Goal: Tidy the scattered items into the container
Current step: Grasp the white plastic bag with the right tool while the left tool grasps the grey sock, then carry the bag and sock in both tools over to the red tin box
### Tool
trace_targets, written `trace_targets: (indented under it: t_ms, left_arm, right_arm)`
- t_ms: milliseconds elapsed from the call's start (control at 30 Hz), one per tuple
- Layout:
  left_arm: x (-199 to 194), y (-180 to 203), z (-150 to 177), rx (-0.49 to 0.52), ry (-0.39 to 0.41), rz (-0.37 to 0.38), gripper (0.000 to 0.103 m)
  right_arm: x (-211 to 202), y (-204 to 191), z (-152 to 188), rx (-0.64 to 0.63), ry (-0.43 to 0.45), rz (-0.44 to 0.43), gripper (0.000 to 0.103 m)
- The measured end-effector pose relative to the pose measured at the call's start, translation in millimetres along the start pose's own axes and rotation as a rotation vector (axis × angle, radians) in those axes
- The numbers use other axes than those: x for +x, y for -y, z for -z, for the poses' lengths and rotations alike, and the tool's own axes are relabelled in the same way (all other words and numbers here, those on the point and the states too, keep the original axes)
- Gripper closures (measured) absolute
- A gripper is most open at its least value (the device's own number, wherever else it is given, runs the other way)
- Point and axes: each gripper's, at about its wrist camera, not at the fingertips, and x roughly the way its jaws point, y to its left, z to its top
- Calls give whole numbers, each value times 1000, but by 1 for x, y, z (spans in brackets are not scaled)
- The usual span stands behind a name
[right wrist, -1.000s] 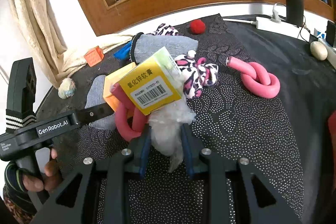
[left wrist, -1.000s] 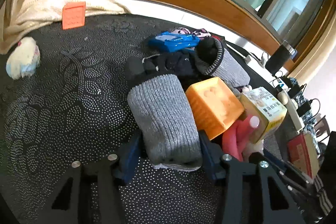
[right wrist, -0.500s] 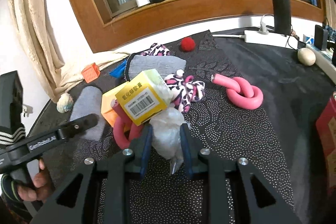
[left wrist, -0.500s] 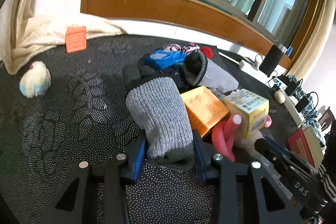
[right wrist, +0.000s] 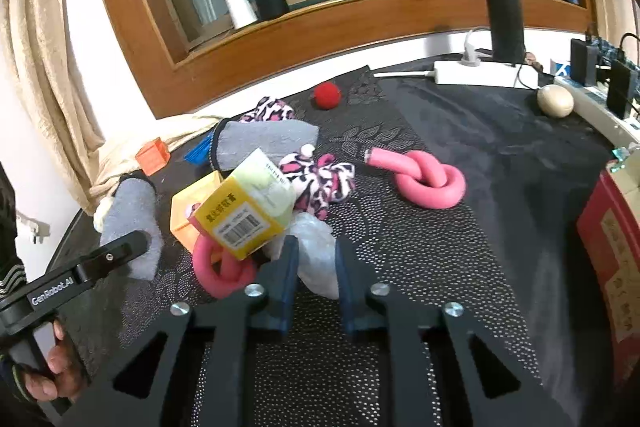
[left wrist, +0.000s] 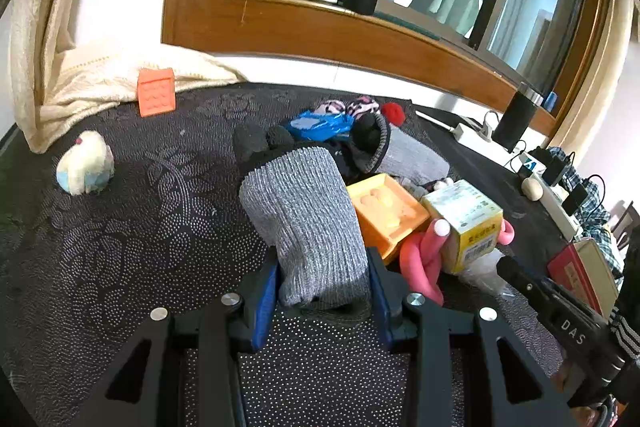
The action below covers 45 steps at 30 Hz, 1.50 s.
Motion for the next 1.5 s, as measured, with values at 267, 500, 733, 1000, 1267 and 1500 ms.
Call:
trace_targets:
  t_ms: [267,500,733,1000,1267,1500]
  left_arm:
    - [-3,2,0,-8,5,7,61]
    - [-1,6,2,-9,-7,9,61]
    - [-5,7,1,-14,4,8,61]
    - [-9,16,3,1,8,24,61]
    - [-13,29,9,41,13,45,61]
    - [-17,39,13,73,19,52,61]
  right_arm:
    - [12,-13,0,-43,-64,-66,73]
    - [29,-9,-4,-14,-114,-37,56]
    - [20,-3,-2,-4,-94,-35,74]
    - [-18,-10,6,-14,-9,-44,74]
    - [-26,-7,19,-8,-35,-36,74]
    - [-39,-3,27,6,-38,-30,74]
